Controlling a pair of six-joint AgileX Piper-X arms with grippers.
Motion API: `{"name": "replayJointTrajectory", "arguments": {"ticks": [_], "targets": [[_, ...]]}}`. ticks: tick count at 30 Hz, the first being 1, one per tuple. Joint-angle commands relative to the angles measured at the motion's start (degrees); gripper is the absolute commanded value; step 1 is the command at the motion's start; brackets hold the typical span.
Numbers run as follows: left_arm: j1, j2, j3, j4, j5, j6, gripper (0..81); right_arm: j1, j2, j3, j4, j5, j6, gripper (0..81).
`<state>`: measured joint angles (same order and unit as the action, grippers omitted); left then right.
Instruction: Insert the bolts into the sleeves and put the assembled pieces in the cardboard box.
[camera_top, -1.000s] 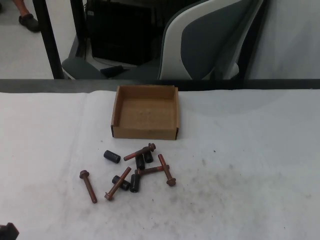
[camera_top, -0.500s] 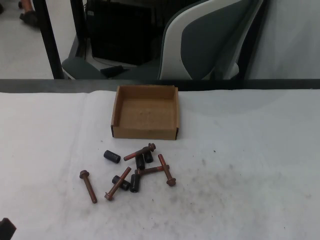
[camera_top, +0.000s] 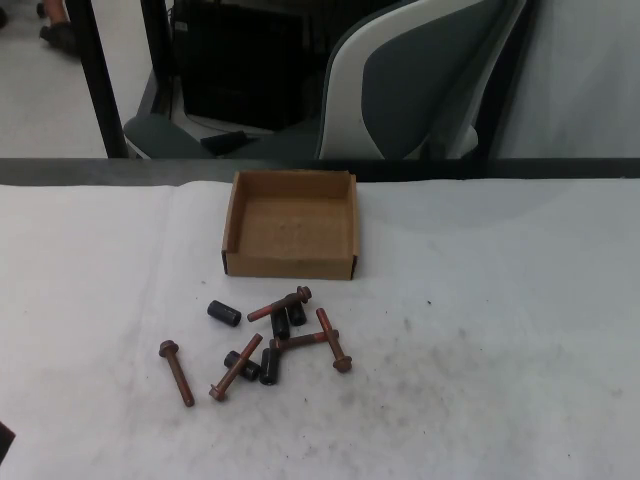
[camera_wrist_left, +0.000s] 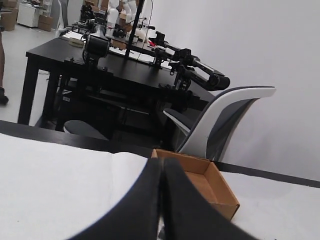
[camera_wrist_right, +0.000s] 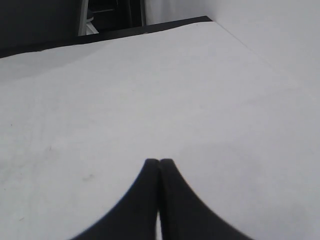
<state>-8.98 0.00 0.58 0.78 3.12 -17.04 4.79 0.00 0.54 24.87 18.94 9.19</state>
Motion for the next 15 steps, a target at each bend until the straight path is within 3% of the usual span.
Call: {"name": "replayJointTrajectory", "arguments": {"ticks": [1, 7, 11, 15], "targets": [[-0.3, 0.0, -0.6, -0.5, 3.5, -1.0, 0.8, -0.2, 0.0, -0.5, -0.3, 0.1, -0.2, 0.2], [-0.3, 0.0, -2.4, 8.3, 4.7, 2.1, 0.8, -0.2, 0.0, -0.5, -1.0, -0.2, 0.6, 0.2], [-0.3, 3.3, -5.6, 13.2, 3.9, 3.6, 0.8, -0.2, 0.0, -0.5, -4.4, 0.5, 11.3, 0.2], [-0.3, 10.9, -9.0, 14.6, 3.6, 4.7, 0.8, -0.2, 0.0, -0.5, -9.0, -0.8, 14.0, 0.2]]}}
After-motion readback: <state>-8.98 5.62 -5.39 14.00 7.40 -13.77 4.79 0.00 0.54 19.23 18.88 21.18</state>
